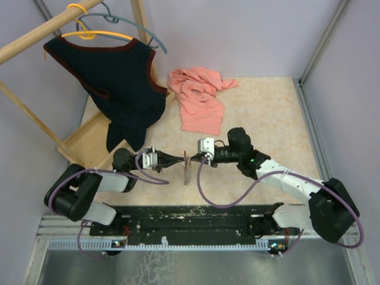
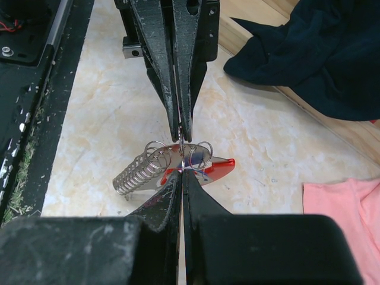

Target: Put the keys on the keyring

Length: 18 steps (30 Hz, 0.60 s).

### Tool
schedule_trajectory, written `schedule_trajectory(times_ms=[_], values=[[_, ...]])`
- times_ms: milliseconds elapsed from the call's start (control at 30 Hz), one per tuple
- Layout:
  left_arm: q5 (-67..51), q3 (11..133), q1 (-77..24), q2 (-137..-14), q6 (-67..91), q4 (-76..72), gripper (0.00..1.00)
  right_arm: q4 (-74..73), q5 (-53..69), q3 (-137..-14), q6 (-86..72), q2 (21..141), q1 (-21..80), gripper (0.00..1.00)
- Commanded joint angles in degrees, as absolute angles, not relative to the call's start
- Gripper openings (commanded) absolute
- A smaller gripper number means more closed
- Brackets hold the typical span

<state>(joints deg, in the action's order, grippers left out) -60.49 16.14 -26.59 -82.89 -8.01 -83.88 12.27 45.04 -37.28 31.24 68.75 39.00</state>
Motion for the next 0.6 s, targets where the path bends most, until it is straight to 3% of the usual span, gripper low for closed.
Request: schedule_trajectory(times_ms=[0,567], values=[[-61.0,16.0,-26.4,-81.5,-9.3,-84.3,0.0,12.5,44.7,-40.0,31.1,67.3,39.7,0.0],[-61.7,16.3,-26.4,-81.9,-8.9,-84.2,0.0,14.9,46.5,-39.9,30.1,67.1,39.8,0.0]])
